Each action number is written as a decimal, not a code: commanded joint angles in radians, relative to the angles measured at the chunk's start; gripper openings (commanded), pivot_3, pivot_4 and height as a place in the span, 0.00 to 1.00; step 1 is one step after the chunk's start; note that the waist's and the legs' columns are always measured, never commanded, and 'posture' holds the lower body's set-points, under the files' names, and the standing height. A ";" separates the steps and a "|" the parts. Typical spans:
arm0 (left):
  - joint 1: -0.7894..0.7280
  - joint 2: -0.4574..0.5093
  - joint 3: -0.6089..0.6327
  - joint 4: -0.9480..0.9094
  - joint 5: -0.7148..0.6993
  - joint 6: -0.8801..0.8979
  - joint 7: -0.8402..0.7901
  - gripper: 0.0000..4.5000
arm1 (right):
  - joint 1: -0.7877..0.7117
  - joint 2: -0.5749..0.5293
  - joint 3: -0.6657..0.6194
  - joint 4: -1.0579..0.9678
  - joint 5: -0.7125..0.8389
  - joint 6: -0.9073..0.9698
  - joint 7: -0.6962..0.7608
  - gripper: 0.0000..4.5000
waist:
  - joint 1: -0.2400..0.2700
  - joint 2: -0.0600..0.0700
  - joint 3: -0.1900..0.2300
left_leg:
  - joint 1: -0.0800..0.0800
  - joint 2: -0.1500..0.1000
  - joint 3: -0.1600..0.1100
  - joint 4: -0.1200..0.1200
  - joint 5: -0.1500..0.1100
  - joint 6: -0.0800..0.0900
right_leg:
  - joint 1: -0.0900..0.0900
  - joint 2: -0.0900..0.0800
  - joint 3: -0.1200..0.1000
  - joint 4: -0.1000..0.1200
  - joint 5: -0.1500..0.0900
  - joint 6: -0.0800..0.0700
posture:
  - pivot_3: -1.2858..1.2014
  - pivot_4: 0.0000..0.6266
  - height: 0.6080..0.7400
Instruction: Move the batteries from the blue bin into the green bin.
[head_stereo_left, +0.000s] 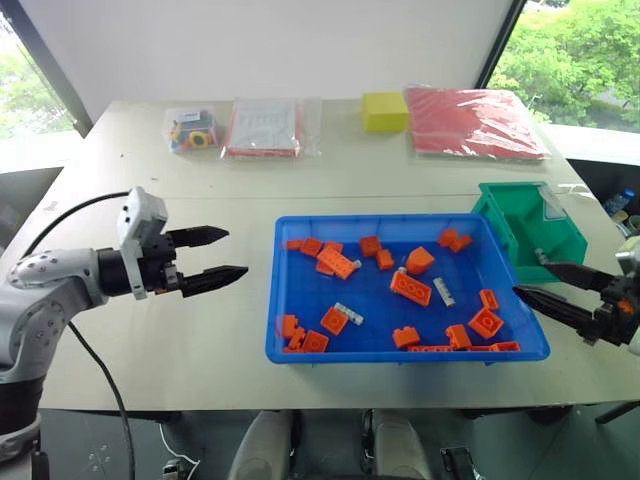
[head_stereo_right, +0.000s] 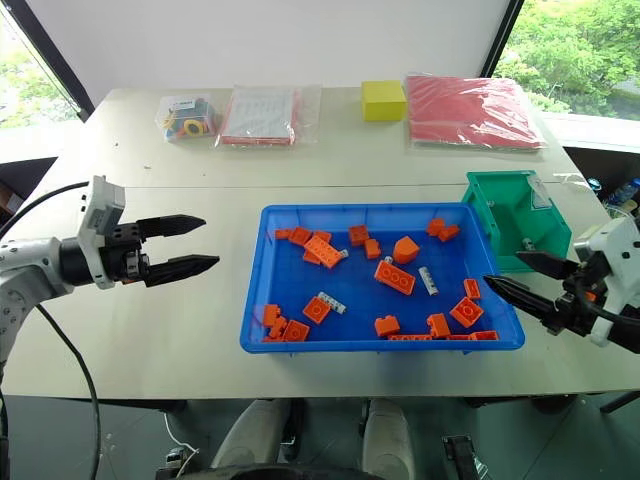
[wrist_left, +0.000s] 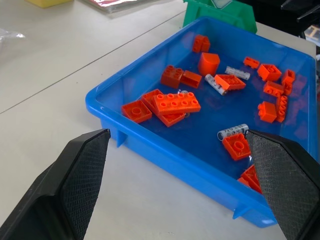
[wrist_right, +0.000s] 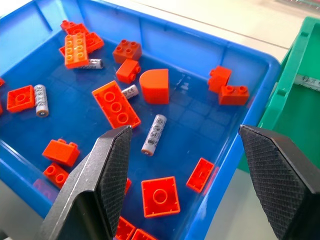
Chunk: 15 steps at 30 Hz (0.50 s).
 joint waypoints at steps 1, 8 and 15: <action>-0.009 0.003 0.041 -0.027 -0.013 -0.004 0.023 1.00 | -0.008 0.003 -0.012 -0.012 -0.005 -0.005 -0.001 0.78 | 0.000 0.000 0.000 | 0.000 0.000 0.000 0.000 0.000 0.000 | 0.000 0.000 0.000 0.000 0.000 0.000 | 0.52 0.24 0.64; -0.012 0.006 0.028 -0.028 -0.012 -0.017 0.028 1.00 | 0.002 0.015 -0.009 -0.022 -0.021 -0.011 -0.002 0.78 | 0.000 0.000 0.000 | 0.000 0.000 0.000 0.000 0.000 0.000 | 0.000 0.000 0.000 0.000 0.000 0.000 | 0.52 0.24 0.64; -0.012 -0.001 0.016 -0.039 -0.012 -0.018 0.033 1.00 | -0.014 0.014 0.004 -0.018 -0.035 -0.014 -0.007 0.78 | 0.000 0.000 0.000 | 0.000 0.000 0.000 0.000 0.000 0.000 | 0.000 0.000 0.000 0.000 0.000 0.000 | 0.52 0.24 0.64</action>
